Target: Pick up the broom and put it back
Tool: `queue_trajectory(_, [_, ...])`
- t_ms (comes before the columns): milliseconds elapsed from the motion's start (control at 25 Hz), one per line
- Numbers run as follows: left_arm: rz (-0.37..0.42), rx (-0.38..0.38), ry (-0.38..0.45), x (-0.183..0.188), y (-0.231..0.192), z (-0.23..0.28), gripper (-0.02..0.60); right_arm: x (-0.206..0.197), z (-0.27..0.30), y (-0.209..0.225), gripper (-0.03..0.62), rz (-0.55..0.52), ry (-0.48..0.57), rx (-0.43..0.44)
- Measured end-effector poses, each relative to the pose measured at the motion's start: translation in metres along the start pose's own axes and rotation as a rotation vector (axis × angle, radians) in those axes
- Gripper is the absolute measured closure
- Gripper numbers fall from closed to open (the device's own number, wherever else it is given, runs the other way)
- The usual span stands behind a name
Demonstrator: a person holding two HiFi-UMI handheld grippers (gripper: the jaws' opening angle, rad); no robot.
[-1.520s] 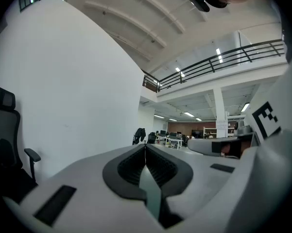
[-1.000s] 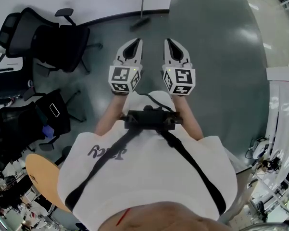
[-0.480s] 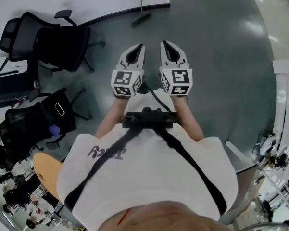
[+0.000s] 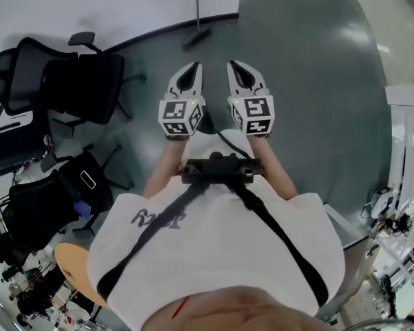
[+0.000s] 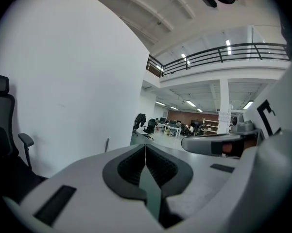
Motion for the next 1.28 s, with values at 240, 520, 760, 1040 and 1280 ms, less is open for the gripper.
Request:
queue_trajectory(240, [-0.007,0.005,0.077,0.035,-0.084,0.060,0.569,0.038,0.091,-0.008,0.586,-0.051,0.006,0.005])
queue_trajectory(520, [0.023,-0.042,0.126,0.043,-0.151,0.099,0.569,0.050,0.186,-0.016,0.586,-0.022,0.025,0.017])
queue_trajectory(760, [-0.045,-0.026,0.083,0.015,-0.199,0.122,0.569,0.048,0.232,-0.028,0.586,-0.026,0.009,0.010])
queue_trajectory(1040, [-0.057,-0.045,0.072,0.002,-0.221,0.180,0.569,0.035,0.292,0.024,0.586,0.005,-0.049,-0.028])
queue_trajectory(1280, [-0.080,-0.036,-0.011,-0.015,-0.238,0.246,0.569,0.028,0.354,0.077,0.586,0.028,-0.120,-0.036])
Point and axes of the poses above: the fingertips, and each gripper's own axes: z forward along the fingers, y to its right, x out of its top, the point moved 4 cm from there along -z, backward along the fingers, and after that the axes turned 11 degrees about z, right-handed, at the moved point
